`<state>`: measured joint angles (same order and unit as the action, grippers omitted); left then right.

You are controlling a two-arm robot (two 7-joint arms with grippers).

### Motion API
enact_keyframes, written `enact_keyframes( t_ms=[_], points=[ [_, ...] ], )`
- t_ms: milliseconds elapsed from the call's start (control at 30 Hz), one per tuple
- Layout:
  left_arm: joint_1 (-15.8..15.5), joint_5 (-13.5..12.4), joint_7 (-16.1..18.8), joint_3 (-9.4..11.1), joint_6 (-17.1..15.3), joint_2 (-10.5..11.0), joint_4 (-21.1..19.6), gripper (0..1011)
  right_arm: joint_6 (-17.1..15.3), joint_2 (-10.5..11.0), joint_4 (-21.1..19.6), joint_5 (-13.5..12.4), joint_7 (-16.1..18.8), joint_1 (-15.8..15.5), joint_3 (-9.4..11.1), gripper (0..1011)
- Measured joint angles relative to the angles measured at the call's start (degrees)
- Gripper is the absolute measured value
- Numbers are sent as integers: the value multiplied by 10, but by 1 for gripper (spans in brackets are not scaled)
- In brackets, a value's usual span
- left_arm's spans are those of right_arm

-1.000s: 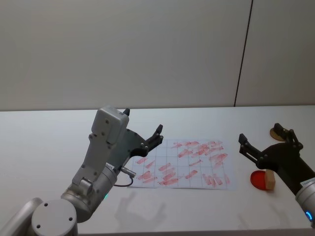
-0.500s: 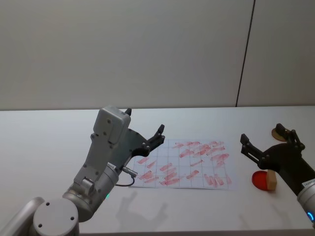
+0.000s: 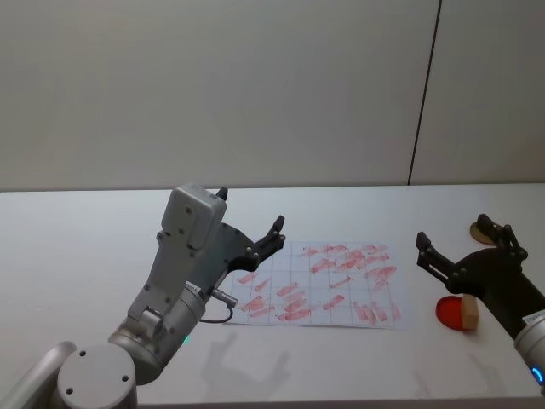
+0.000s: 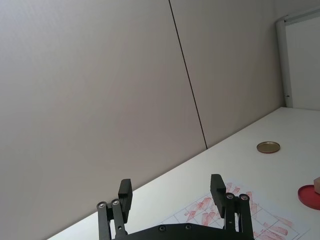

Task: Use the one hand to pick up the stamp and affix it onto the A4 paper.

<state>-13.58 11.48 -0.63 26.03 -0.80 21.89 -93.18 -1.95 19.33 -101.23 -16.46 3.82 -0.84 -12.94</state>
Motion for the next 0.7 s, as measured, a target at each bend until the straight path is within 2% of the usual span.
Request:
enact_keyframes(
  t_ms=[333, 500, 700],
  points=[
    [0, 0, 0, 0, 0, 0, 0, 993, -3, -2, 5, -1, 0, 5, 2, 1000],
    [0, 0, 0, 0, 0, 0, 0, 993, -13, -5, 17, -6, -3, 14, 5, 1001],
    [0, 0, 0, 0, 0, 0, 0, 993, -39, -14, 51, -14, -12, 38, 10, 1001]
  ],
)
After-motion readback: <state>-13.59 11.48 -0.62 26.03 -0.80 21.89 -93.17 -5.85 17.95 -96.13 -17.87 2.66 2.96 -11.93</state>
